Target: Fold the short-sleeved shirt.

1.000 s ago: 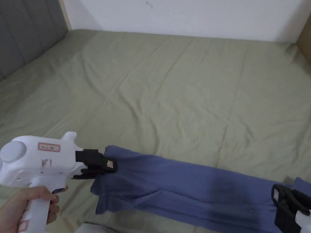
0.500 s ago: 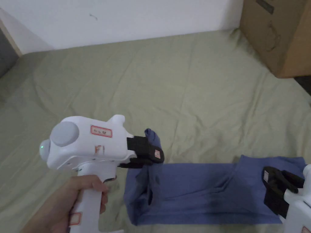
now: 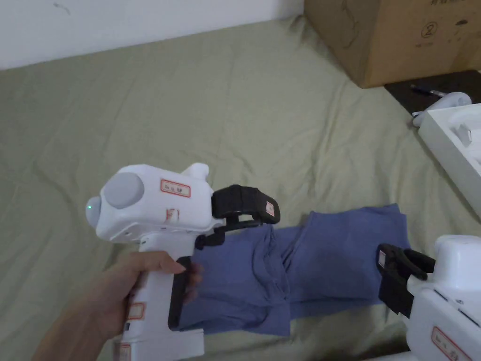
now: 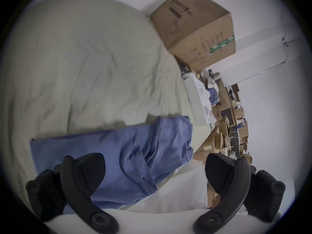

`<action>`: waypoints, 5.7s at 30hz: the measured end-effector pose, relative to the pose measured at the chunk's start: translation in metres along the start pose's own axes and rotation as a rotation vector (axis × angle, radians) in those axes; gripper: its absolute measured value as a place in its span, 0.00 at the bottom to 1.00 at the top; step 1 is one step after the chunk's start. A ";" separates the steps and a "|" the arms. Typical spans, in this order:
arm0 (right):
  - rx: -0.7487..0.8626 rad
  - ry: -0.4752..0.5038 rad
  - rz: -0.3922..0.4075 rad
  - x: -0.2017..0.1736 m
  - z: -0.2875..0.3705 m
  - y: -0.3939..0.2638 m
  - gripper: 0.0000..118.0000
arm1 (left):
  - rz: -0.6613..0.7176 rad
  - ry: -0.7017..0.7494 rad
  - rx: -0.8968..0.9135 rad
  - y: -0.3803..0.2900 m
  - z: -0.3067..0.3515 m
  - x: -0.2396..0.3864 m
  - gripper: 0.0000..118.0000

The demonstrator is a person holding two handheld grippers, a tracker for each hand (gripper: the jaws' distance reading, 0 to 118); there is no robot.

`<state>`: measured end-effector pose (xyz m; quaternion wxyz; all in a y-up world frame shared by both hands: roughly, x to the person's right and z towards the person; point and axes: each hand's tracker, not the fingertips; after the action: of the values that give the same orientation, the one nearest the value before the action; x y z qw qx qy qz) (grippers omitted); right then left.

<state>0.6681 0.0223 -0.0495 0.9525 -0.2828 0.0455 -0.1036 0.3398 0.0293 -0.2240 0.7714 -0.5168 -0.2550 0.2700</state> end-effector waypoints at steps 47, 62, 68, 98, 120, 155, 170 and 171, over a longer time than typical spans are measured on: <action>-0.050 0.059 0.079 -0.028 0.006 -0.007 0.00 | 0.092 0.047 0.026 -0.055 0.076 -0.076 0.45; -0.110 0.111 0.259 -0.099 -0.021 0.006 0.00 | 0.293 -0.308 0.012 -0.059 0.046 -0.191 0.92; -0.133 0.145 0.324 -0.112 -0.028 0.011 0.00 | 0.237 -0.340 -0.026 -0.039 0.017 -0.177 0.84; 0.284 -0.009 0.224 -0.086 0.037 0.025 0.00 | 0.336 0.186 0.081 -0.044 0.193 -0.143 0.05; 0.216 -0.098 0.063 0.010 0.054 0.021 0.00 | 0.233 0.104 -0.208 0.004 -0.051 0.011 0.45; 0.118 -0.059 0.060 0.020 0.040 0.007 0.00 | -0.018 0.133 -0.107 -0.030 -0.110 0.035 0.01; 0.143 0.102 0.172 -0.055 -0.006 -0.003 0.00 | 0.108 0.100 0.147 -0.066 0.067 -0.039 0.01; 0.113 0.120 0.174 -0.063 -0.020 -0.007 0.00 | 0.104 0.118 0.153 -0.070 0.080 -0.053 0.01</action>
<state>0.6030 0.0198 -0.0607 0.9679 -0.2168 0.1210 -0.0396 0.2590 0.0236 -0.1379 0.8070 -0.4842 -0.1606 0.2975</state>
